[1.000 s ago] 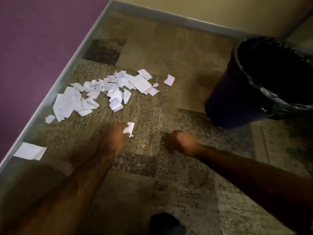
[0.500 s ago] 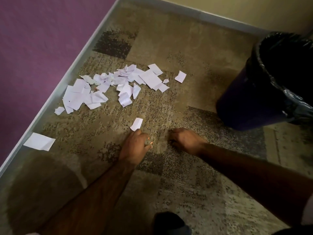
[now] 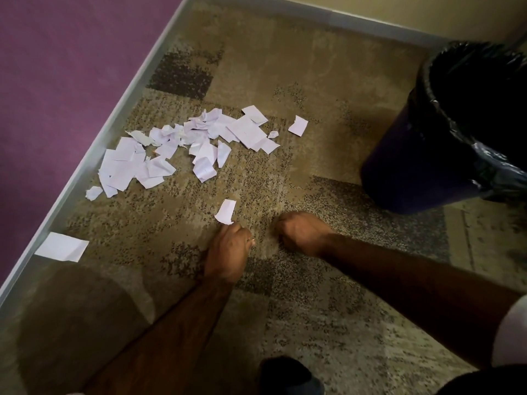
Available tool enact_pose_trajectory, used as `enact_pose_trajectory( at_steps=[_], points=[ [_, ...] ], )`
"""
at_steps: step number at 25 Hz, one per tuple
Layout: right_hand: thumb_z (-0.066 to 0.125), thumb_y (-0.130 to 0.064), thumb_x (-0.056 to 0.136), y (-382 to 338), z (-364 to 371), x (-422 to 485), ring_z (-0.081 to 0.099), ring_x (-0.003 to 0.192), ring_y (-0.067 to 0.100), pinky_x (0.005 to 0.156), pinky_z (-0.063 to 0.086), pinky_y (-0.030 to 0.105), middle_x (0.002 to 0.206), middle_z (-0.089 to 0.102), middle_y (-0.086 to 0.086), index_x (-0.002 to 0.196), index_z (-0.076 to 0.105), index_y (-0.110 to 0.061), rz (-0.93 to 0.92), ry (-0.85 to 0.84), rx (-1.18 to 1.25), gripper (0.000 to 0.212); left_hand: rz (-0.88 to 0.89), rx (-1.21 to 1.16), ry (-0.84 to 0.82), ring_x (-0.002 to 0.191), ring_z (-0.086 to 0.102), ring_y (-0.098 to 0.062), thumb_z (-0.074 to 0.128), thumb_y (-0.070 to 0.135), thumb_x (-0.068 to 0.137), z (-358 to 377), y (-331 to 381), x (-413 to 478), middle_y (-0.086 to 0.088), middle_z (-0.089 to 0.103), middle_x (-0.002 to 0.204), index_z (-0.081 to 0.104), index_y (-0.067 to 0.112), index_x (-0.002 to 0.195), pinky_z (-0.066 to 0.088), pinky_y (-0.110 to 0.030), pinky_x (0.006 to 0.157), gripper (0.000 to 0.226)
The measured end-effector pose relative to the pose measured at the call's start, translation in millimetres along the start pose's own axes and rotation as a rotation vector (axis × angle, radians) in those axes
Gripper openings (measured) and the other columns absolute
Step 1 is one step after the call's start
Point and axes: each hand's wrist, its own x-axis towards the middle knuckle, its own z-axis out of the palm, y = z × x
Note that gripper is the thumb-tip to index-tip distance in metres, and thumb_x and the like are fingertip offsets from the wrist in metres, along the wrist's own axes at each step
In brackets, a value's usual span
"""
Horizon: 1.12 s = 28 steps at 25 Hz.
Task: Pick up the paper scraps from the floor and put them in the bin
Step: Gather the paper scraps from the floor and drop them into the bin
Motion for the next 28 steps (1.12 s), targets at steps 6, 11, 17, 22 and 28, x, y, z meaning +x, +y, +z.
enact_pose_trajectory(
  at_steps=[6,11,17,22,28],
  points=[
    [0.067,-0.014,0.086,10,-5,-5,0.065,0.081,0.012,0.065,0.058,0.024,0.093,0.064,-0.008,0.102,0.064,-0.026,0.234,-0.048,0.197,0.02,-0.053,0.018,0.031,0.089,0.056,-0.018,0.059,0.02,0.092,6,2,7,0.002,0.061,0.092,0.064,0.019,0.084,0.048,-0.031,0.079,0.01],
    [0.073,-0.02,0.084,32,-11,-16,0.067,0.084,0.021,0.077,0.059,0.04,0.09,0.069,0.002,0.096,0.068,-0.013,0.269,-0.09,0.236,0.015,-0.052,-0.151,-0.022,0.085,0.06,-0.014,0.059,0.007,0.088,-1,-11,17,0.004,0.063,0.086,0.057,0.026,0.07,0.051,-0.03,0.078,0.026],
    [0.07,-0.016,0.082,39,-11,-23,0.064,0.083,0.018,0.065,0.053,0.027,0.089,0.067,-0.001,0.08,0.059,-0.026,0.371,-0.064,0.27,0.015,-0.089,-0.284,-0.023,0.08,0.054,-0.011,0.063,0.008,0.089,-14,-21,11,0.005,0.058,0.085,0.065,0.017,0.08,0.044,-0.027,0.073,0.013],
    [0.069,-0.021,0.086,21,-4,-22,0.062,0.078,0.01,0.063,0.055,0.023,0.09,0.062,-0.007,0.082,0.055,-0.032,0.259,-0.047,0.254,0.018,-0.02,-0.164,-0.026,0.081,0.054,-0.019,0.071,0.011,0.083,-3,-21,8,-0.005,0.062,0.086,0.07,0.013,0.079,0.044,-0.03,0.07,0.005],
    [0.06,-0.022,0.094,13,1,-23,0.058,0.083,0.006,0.067,0.047,0.012,0.101,0.059,-0.009,0.099,0.065,-0.024,0.053,0.003,0.086,0.007,0.033,-0.148,-0.007,0.088,0.058,-0.025,0.073,0.013,0.081,3,-25,8,-0.007,0.065,0.09,0.073,0.014,0.095,0.052,-0.039,0.076,0.014]
  ],
)
